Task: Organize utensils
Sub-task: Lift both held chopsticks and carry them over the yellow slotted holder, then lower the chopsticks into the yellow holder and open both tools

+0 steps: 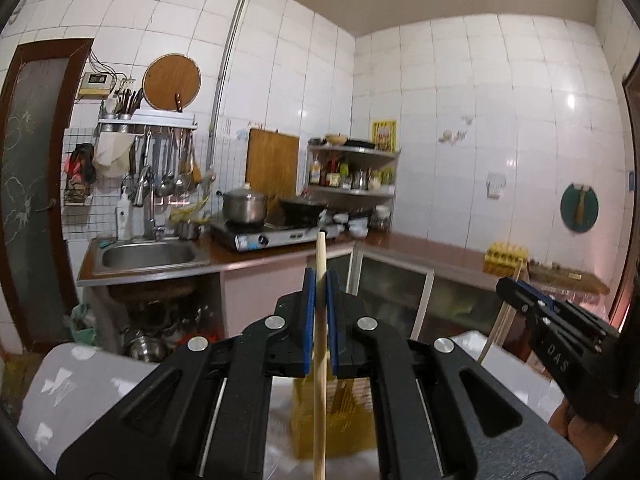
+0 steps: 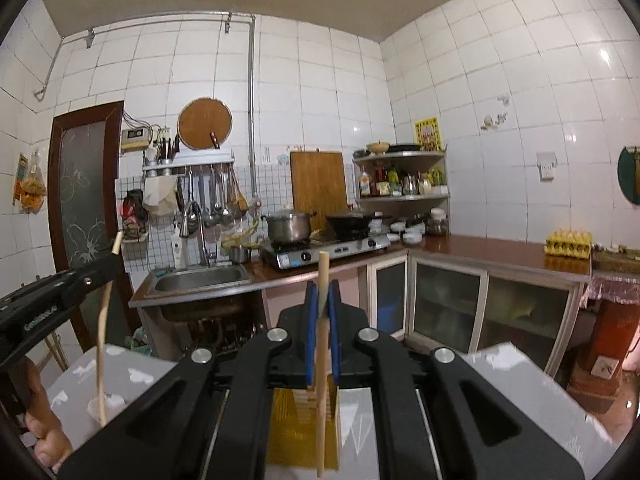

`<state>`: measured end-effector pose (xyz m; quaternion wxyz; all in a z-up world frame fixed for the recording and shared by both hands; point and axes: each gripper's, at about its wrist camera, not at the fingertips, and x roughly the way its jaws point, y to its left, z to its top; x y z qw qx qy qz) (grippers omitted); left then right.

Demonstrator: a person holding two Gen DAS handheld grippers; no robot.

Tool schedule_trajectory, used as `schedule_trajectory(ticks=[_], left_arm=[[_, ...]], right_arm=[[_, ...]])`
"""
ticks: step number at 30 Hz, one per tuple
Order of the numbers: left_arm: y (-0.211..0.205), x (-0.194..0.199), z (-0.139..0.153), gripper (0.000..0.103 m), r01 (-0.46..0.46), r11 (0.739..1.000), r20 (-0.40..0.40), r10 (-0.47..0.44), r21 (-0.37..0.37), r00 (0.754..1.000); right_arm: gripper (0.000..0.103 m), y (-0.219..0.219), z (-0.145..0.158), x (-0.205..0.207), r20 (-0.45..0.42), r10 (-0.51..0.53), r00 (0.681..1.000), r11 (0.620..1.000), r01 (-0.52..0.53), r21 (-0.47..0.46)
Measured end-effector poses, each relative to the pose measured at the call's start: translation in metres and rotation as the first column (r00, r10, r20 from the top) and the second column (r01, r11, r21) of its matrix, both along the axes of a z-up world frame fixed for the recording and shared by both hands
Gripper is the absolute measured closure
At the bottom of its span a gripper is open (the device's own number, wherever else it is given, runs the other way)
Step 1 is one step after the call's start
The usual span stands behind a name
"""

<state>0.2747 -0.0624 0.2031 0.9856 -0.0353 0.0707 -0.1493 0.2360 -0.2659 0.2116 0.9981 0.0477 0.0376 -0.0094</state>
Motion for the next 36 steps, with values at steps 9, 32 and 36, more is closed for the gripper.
schedule_trajectory(ticks=[9,32,36], left_arm=[[-0.034,0.059,0.017,0.099,0.05,0.997,0.072,-0.046,-0.057,0.996],[-0.046,0.148,-0.066,0.098,-0.056,0.998,-0.041,0.056,-0.002,0.998],[-0.032,0.124,-0.059,0.072,-0.075,0.997,-0.064,0.076,0.013,0.995]], right_arm=[[0.097,-0.004,0.028,0.051,0.009,0.002,1.0,0.999,-0.002,0.035],[0.097,0.004,-0.045,0.11,-0.161,0.017,0.987,1.0,-0.015,0.01],[0.092,0.004,-0.058,0.117,-0.229,0.016,0.973,1.0,-0.015,0.005]])
